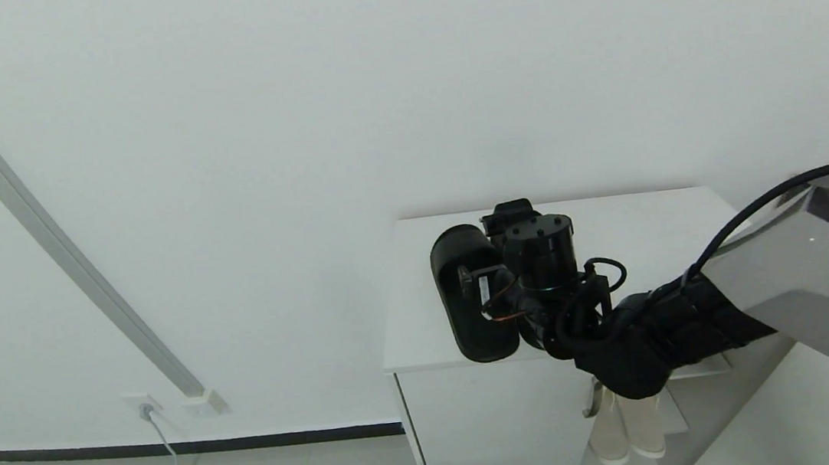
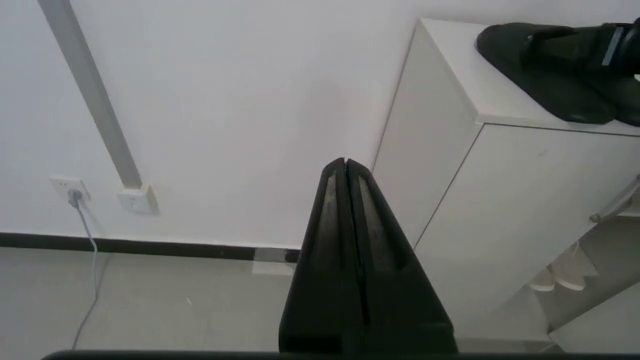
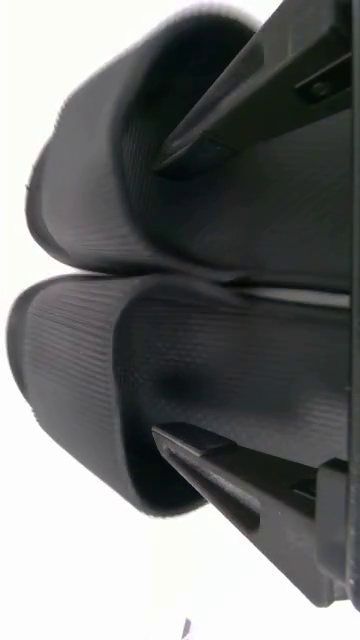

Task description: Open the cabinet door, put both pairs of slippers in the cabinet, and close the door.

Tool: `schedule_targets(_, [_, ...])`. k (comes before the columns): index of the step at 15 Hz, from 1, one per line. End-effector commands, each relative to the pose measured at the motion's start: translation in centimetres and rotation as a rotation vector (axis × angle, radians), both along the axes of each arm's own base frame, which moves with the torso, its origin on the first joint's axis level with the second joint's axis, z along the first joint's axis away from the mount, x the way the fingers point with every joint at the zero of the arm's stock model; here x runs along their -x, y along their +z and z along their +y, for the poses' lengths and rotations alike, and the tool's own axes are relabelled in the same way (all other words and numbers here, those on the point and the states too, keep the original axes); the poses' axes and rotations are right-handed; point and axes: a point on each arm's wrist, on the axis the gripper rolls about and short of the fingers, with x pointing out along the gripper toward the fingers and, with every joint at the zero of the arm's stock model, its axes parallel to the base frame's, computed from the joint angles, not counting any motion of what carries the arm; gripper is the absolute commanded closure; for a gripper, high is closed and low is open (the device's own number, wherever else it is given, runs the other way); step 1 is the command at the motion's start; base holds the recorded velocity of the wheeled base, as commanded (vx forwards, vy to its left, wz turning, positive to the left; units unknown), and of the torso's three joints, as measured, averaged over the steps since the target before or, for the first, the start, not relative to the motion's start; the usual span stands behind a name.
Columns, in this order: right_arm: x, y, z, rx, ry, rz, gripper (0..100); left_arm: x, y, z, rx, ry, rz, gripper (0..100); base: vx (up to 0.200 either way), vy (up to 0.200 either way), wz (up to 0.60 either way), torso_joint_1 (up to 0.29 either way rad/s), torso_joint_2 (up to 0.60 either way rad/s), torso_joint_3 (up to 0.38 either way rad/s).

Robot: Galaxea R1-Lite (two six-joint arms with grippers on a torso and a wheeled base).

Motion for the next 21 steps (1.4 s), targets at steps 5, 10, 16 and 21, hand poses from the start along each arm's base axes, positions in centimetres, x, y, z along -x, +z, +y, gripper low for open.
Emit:
schedule_targets(5, [-4.4, -2.0, 0.3, -0.016, -0.056, -0.022, 0, 0.0, 0.0, 0.0, -0.002, 0.001, 0.002, 100, 0.0, 0.0, 0.0, 0.0, 0.0, 0.0])
schedule_targets(10, [-5.1, -2.1, 0.5, -0.025, -0.062, -0.036, 100, 0.0, 0.0, 0.0, -0.002, 0.001, 0.002, 100, 0.0, 0.0, 0.0, 0.0, 0.0, 0.0])
schedule_targets(16, [-4.5, -0.7, 0.3, -0.042, -0.061, -0.054, 100, 0.0, 0.0, 0.0, -0.002, 0.001, 0.002, 100, 0.0, 0.0, 0.0, 0.0, 0.0, 0.0])
schedule_targets(21, [4.2, 4.5, -1.7, -0.04, 0.148, -0.04, 100, 0.0, 0.0, 0.0, -0.002, 0.001, 0.002, 100, 0.0, 0.0, 0.0, 0.0, 0.0, 0.0])
